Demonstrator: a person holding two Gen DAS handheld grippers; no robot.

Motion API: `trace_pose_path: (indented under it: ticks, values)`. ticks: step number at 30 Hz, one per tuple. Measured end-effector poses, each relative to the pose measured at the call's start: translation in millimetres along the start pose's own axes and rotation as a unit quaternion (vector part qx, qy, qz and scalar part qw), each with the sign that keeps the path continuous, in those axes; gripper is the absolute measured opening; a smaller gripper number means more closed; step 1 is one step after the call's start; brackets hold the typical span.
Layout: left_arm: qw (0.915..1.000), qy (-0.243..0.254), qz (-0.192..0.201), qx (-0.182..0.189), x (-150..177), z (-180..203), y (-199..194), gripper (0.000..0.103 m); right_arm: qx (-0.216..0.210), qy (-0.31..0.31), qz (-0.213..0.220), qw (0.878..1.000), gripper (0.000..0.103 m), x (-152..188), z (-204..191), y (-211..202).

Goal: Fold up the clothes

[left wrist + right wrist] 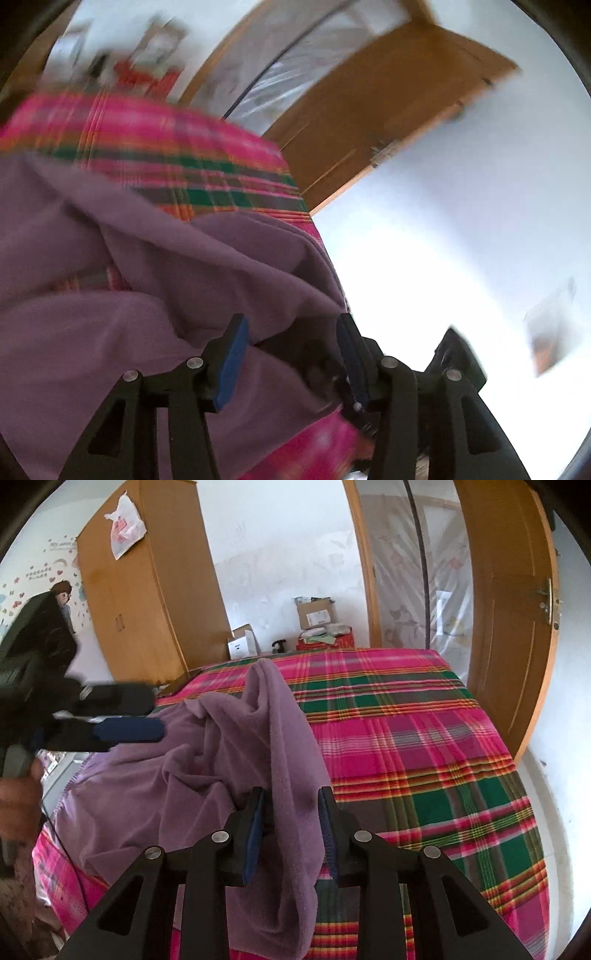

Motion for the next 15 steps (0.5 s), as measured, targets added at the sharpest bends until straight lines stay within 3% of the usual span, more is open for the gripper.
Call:
trace_pose_path:
  ticks: [7, 15]
  values:
    - [0.9977, -0.061, -0.004, 0.031, -16.8, -13.6, 13.8, 0.05, -0.005, -0.009, -0.001, 1.0, 0.03, -3.5, -4.7, 5.6]
    - [0.9902, -0.122, -0.062, 0.025, -15.2, -32.3, 43.6, 0.05, -0.014, -0.029, -0.001, 0.999, 0.03, -8.4, -11.5, 11.6]
Point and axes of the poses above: each gripper's, at about its wrist camera, not at the fingertips, and y roughly the way its jaws point, z to its right, x to its underside, the point moved 4 cm from there along y, roughly the way its jaws point, and after that the axes turned 7 degrees about y, right-handed, at the moved point
